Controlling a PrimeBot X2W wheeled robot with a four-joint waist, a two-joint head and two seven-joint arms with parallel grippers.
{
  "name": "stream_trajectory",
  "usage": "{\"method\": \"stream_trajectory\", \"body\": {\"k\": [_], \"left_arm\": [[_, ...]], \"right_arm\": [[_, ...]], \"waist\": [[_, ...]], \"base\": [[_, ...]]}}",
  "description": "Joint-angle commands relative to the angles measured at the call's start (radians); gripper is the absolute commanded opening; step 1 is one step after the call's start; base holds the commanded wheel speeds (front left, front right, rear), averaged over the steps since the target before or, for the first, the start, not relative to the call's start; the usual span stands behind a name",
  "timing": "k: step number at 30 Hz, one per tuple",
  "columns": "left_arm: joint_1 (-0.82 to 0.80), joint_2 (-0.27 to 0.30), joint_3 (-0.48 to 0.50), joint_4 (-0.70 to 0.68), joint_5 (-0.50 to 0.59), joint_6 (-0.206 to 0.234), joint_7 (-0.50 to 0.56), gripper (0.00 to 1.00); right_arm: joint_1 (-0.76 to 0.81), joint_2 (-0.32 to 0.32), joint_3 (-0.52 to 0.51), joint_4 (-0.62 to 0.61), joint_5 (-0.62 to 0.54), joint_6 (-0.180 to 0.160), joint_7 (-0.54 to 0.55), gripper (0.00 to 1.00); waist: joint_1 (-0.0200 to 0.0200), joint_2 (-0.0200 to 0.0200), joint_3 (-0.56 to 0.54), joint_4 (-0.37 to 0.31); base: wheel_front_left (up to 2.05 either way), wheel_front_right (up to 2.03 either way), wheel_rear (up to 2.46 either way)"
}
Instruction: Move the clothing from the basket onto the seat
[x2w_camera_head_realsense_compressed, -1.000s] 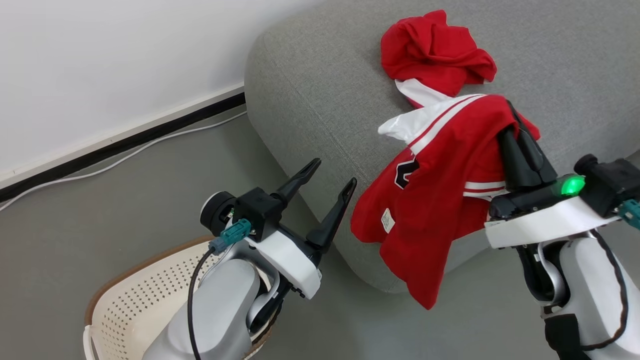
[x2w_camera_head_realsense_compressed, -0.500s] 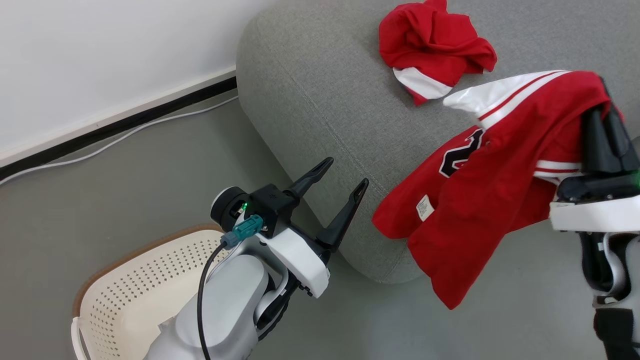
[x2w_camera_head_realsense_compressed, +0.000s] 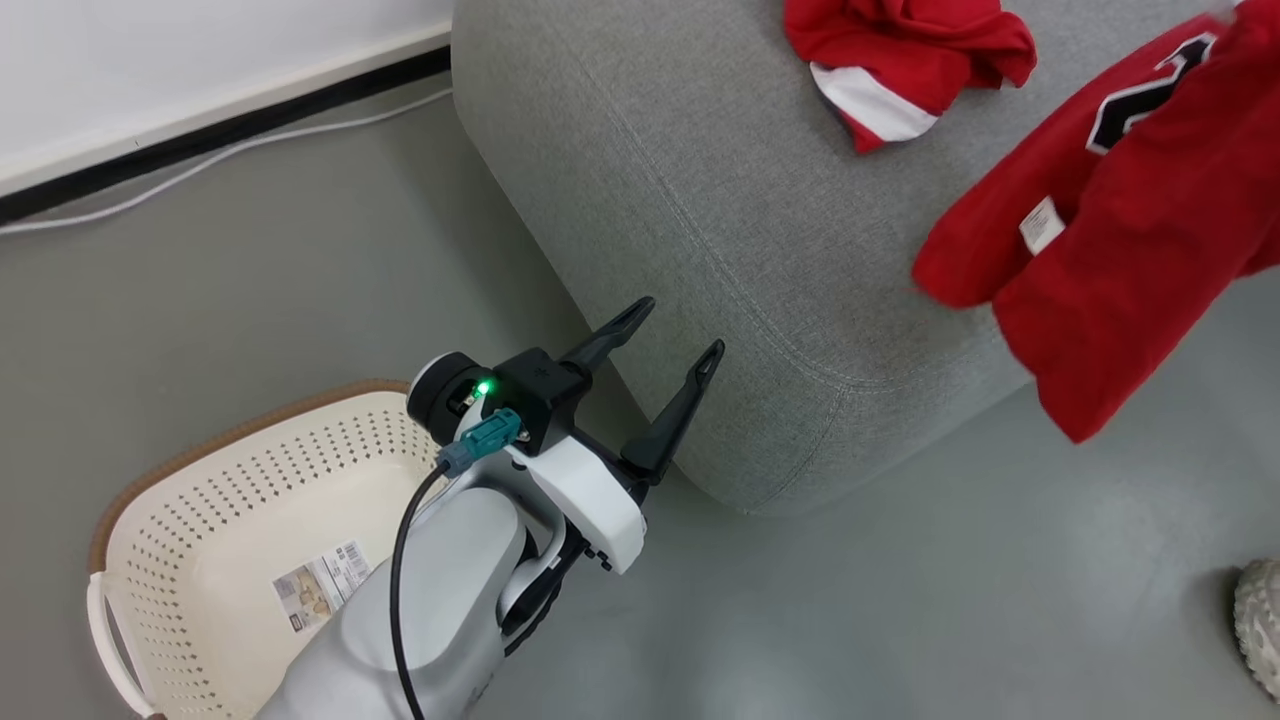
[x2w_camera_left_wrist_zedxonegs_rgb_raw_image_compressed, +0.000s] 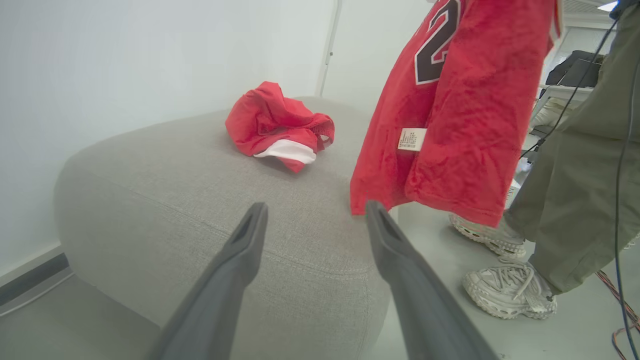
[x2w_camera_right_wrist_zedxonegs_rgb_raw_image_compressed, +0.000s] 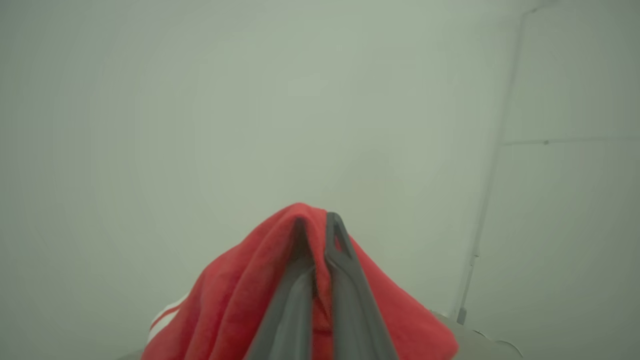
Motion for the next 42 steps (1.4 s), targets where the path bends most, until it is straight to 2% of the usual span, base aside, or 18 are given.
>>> {"method": "stream_trajectory", "body": {"k": [1, 12, 21, 25, 33, 37, 42], "left_arm": [[-0.045, 0.005, 0.025, -0.017, 0.014, -0.001, -0.006, 1.0], [-0.069, 0.02, 0.039, -0.003, 0.051, -0.001, -0.006, 1.0], [-0.084, 0.018, 0.023, 0.005, 0.073, -0.001, -0.006, 1.0], [-0.093, 0.016, 0.017, 0.009, 0.082, -0.001, -0.006, 1.0], [-0.091, 0.0, -0.016, 0.007, 0.08, -0.001, -0.006, 1.0], [-0.085, -0.007, -0.017, 0.005, 0.077, -0.001, -0.006, 1.0], [-0.075, -0.013, -0.018, 0.005, 0.082, -0.001, -0.006, 1.0]], "right_arm": [[-0.045, -0.026, -0.01, -0.007, 0.0, 0.004, -0.006, 0.0], [-0.269, -0.068, -0.094, 0.185, -0.031, 0.004, -0.006, 0.0], [-0.439, -0.163, -0.208, 0.329, -0.113, 0.004, -0.006, 0.0], [-0.517, -0.205, -0.291, 0.388, -0.153, 0.004, -0.006, 0.0], [-0.68, -0.281, -0.439, 0.437, -0.27, 0.004, -0.006, 0.0], [-0.738, -0.285, -0.513, 0.431, -0.33, 0.004, -0.006, 0.0], [-0.722, -0.229, -0.551, 0.474, -0.377, 0.004, -0.006, 0.0]], "waist": [[0.0, -0.0001, 0.039, -0.001], [0.0, -0.0001, 0.176, 0.009], [0.0, -0.0001, 0.279, 0.092], [0.0, -0.0001, 0.319, 0.136], [0.0, -0.0001, 0.389, 0.222], [0.0, -0.0001, 0.418, 0.26], [0.0, -0.0001, 0.452, 0.29]], "base": [[0.0, 0.0, 0.0], [0.0, 0.0, 0.0], [0.0, 0.0, 0.0], [0.0, 0.0, 0.0], [0.0, 0.0, 0.0], [0.0, 0.0, 0.0], [0.0, 0.0, 0.0]]}}
